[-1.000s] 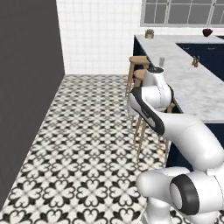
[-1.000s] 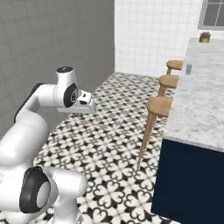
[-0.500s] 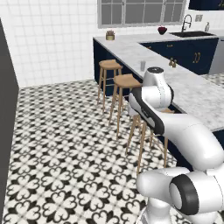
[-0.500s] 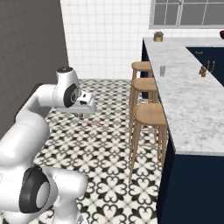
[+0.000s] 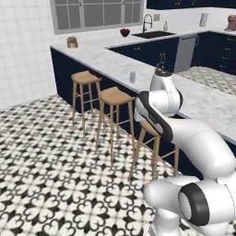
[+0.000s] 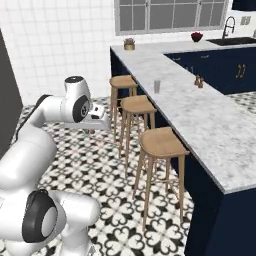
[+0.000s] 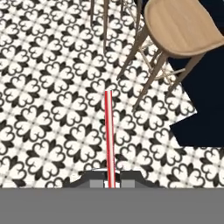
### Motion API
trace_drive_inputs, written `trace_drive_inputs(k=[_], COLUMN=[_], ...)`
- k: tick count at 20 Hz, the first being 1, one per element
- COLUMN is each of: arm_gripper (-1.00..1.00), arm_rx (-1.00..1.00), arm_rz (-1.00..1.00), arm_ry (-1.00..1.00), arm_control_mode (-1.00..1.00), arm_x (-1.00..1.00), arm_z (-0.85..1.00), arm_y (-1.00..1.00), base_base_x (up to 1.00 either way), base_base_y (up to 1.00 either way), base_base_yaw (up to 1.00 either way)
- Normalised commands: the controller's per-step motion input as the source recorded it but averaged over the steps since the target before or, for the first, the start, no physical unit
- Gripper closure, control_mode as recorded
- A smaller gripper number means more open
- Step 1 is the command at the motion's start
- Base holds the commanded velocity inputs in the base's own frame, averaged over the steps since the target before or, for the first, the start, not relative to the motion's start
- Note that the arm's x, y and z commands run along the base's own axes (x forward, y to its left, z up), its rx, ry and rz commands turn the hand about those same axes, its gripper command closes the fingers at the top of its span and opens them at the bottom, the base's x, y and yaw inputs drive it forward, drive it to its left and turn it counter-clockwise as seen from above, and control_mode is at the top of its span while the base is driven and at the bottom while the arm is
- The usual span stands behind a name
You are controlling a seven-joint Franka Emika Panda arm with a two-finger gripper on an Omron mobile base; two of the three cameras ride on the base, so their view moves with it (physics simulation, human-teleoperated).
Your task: Take a straw from the drawer in front and place it inside the glass cup on the dining counter.
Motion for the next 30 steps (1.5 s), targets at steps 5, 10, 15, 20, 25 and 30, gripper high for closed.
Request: trace_drive_inputs(k=[5,10,15,20,25,30], arm_gripper=[1.0,1.0,1.0,1.0,1.0,1.0], arm_rx=[0.0,0.0,0.0,0.0,0.0,0.0], arm_rz=[0.0,0.0,0.0,0.0,0.0,0.0], arm_ry=[0.0,0.0,0.0,0.0,0.0,0.0], arm_control_mode=[1.0,1.0,1.0,1.0,1.0,1.0], arm_x=[0.0,0.0,0.0,0.0,0.0,0.0], arm_z=[0.0,0.0,0.0,0.0,0.0,0.0], arm_y=[0.0,0.0,0.0,0.0,0.0,0.0], base_base_x=[0.59,0.49,0.4,0.31,0.31,0.29], base_base_y=[0.9,0.95,0.99,1.0,1.0,0.99], base_base_yaw=[-0.56,-0.57,-0.57,-0.56,-0.56,-0.56])
